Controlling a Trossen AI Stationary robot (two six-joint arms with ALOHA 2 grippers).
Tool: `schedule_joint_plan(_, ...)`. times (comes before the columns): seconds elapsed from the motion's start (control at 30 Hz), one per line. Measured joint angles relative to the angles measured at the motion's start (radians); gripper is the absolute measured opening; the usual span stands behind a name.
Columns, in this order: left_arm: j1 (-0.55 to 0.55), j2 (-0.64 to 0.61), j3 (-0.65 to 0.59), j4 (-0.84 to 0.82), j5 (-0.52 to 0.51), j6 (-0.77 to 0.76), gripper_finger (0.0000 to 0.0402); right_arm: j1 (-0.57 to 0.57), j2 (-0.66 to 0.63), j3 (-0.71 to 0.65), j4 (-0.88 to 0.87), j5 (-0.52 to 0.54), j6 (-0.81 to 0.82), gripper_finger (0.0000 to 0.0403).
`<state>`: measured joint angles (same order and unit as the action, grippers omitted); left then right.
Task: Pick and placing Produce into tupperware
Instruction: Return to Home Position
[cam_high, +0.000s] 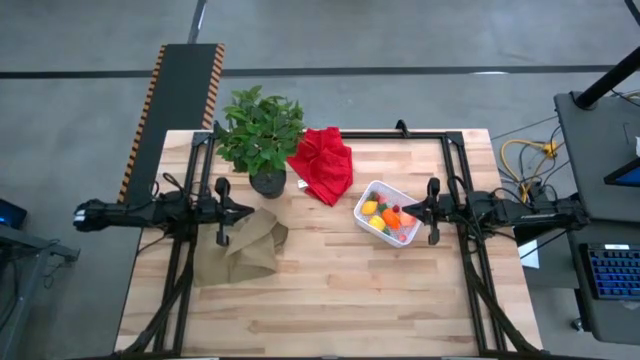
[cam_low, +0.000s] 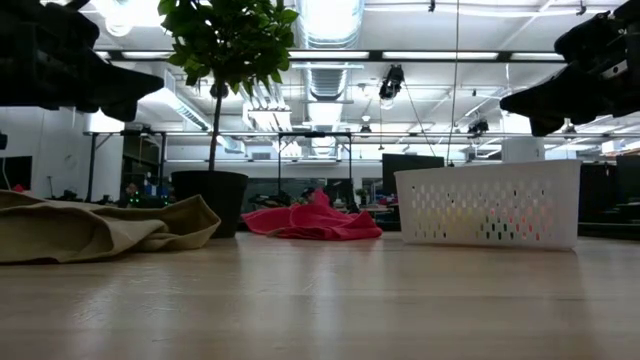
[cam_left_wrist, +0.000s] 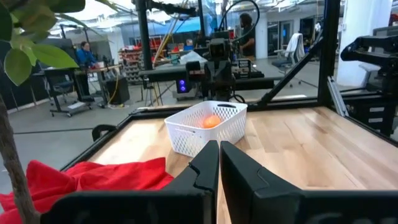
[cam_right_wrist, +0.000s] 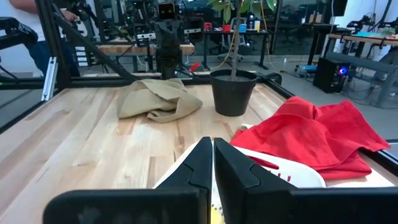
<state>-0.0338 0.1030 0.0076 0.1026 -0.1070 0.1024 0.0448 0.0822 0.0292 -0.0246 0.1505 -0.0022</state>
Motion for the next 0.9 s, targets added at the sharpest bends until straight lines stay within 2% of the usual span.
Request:
schedule_joint_plan(0.3,0.000,-0.081,-0.001,-0.069,0.000,-0.039,0.0000,0.000,0.000,0.000,0.000,0.000,-0.003,0.0009)
schedule_joint_plan(0.9,0.000,-0.068,-0.002,-0.065,-0.002,-0.017,0.0000,0.000,-0.001,0.000,0.000,0.000,0.029,0.0009)
